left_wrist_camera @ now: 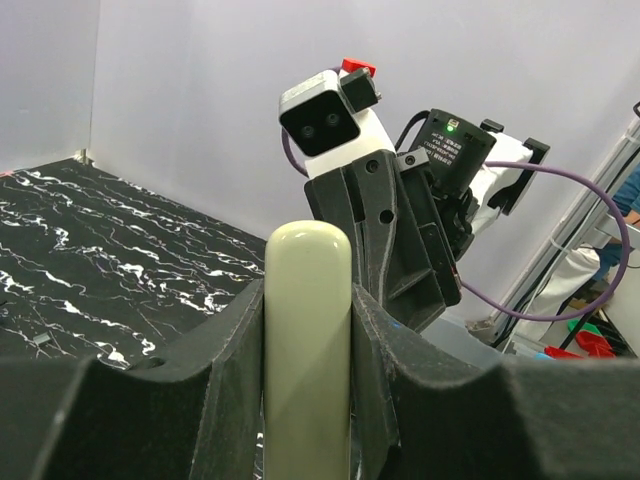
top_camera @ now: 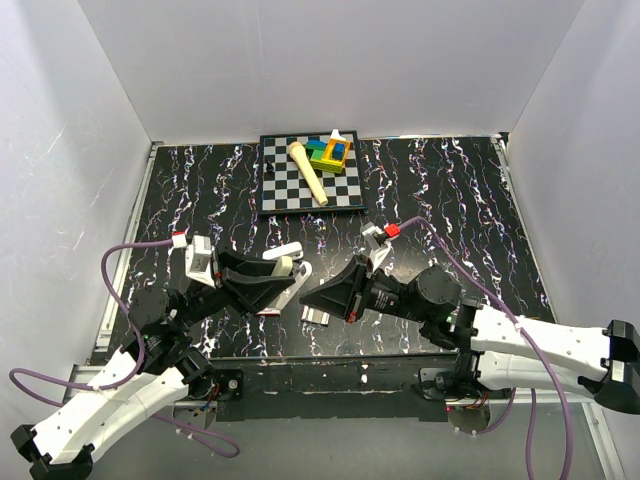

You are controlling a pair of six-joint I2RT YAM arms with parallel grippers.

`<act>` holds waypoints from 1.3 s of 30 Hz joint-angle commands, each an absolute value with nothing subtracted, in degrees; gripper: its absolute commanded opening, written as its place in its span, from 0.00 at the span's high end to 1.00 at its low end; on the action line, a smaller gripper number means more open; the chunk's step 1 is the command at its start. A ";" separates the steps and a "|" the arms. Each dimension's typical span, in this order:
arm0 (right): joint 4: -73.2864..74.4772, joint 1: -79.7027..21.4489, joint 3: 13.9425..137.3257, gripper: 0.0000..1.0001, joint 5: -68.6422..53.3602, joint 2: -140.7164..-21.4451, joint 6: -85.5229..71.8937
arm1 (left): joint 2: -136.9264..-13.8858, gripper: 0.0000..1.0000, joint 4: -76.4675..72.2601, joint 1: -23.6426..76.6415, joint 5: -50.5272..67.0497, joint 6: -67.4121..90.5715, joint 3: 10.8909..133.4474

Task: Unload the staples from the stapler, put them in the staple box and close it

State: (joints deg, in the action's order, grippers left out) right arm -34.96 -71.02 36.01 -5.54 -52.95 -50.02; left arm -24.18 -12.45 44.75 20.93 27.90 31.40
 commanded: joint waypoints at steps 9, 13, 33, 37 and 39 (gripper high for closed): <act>-8.63 -71.37 47.36 0.99 -5.18 -48.08 -34.38 | -24.08 1.00 -12.65 44.65 24.43 28.47 31.47; -2.74 -71.45 51.32 0.99 -7.20 -48.43 -28.66 | -25.48 1.00 -14.15 44.65 27.33 29.79 31.46; 13.80 -71.37 57.48 0.99 -17.23 -48.25 -14.86 | -30.93 1.00 -18.63 44.65 39.99 33.04 33.84; 11.61 -71.37 57.13 0.99 -18.63 -48.34 -14.85 | -31.73 1.00 -20.13 44.65 41.39 33.84 33.22; 10.99 -71.37 57.48 0.99 -19.07 -48.51 -14.85 | -31.99 1.00 -20.21 44.65 41.75 33.93 32.87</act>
